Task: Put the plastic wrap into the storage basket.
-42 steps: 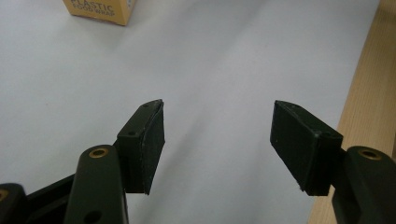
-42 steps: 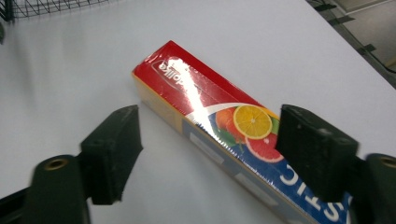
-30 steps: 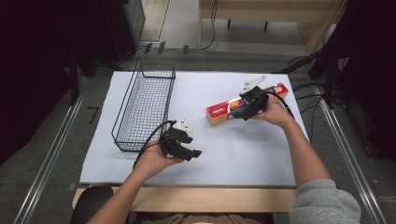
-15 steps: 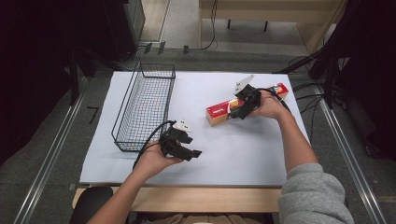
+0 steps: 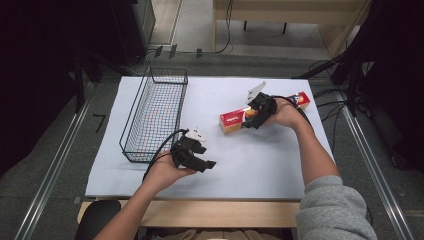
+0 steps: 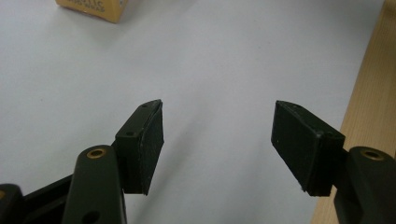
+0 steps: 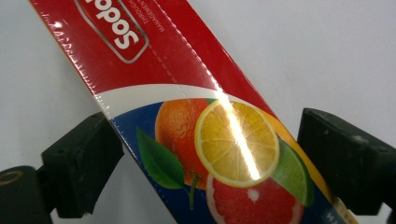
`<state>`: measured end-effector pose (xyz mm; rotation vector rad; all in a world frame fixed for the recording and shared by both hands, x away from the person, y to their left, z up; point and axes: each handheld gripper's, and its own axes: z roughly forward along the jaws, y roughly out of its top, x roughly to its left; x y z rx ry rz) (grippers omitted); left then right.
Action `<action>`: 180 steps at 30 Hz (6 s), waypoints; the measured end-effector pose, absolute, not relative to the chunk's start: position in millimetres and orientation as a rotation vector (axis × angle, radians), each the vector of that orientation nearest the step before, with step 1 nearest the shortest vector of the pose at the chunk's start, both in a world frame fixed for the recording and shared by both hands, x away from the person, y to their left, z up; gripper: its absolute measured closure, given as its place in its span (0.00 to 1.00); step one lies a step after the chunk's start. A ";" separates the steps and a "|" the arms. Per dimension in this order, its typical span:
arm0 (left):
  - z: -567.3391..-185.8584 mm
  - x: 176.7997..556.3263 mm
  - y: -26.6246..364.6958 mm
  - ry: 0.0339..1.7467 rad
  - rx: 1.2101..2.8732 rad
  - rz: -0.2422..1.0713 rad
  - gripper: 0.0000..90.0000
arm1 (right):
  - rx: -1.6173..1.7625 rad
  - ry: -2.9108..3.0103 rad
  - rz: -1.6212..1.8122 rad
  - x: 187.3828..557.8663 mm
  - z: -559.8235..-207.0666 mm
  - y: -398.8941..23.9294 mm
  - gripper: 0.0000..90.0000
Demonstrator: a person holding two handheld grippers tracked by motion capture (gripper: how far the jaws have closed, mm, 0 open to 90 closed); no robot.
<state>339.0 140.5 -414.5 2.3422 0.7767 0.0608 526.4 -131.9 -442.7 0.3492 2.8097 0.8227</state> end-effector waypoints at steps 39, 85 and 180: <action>-413.5 340.5 142.9 0.789 2.331 0.075 0.39 | 0.592 2.846 0.868 506.9 -430.8 -201.2 0.26; -401.5 340.7 149.6 0.758 2.325 0.076 0.39 | 0.625 2.872 0.843 474.1 -401.0 -204.5 0.45; -394.6 304.6 83.4 0.184 2.640 -0.019 0.44 | 0.029 3.064 0.837 317.6 -394.3 -114.0 0.44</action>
